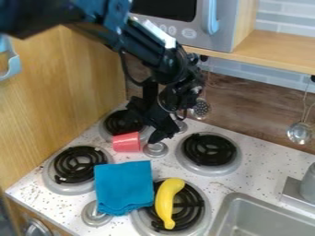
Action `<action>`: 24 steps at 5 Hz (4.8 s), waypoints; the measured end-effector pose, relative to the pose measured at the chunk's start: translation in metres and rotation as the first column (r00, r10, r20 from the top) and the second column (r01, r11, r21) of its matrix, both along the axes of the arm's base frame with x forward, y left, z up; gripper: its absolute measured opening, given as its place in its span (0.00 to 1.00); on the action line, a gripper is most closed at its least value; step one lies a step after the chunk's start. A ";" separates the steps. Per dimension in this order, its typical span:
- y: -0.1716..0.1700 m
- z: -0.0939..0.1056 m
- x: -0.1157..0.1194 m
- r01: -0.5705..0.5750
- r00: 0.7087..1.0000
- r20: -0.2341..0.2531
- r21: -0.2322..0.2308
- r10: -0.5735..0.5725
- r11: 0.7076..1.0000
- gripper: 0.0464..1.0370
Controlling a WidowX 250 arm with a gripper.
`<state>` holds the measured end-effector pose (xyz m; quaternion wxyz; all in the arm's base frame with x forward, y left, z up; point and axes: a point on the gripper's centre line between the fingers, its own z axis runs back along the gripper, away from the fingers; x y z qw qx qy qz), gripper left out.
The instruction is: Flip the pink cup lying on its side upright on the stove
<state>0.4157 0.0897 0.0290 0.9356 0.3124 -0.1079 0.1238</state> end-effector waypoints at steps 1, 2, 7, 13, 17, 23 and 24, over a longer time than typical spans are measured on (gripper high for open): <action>0.000 -0.012 0.015 -0.015 1.000 -0.025 0.005 0.015 1.000 0.96; 0.003 -0.027 0.024 -0.023 0.998 -0.052 0.014 0.024 1.000 0.96; 0.058 -0.055 0.047 -0.155 0.979 -0.128 0.024 0.156 0.988 0.96; 0.047 -0.023 0.015 -0.136 0.977 -0.174 -0.049 0.125 0.990 0.04; 0.084 0.020 0.003 0.069 0.991 0.132 -0.351 -0.023 0.934 0.04; 0.105 -0.005 -0.028 0.551 0.812 0.521 -0.533 -0.264 0.642 0.04; 0.104 -0.013 -0.020 0.555 0.809 0.531 -0.546 -0.254 0.627 0.04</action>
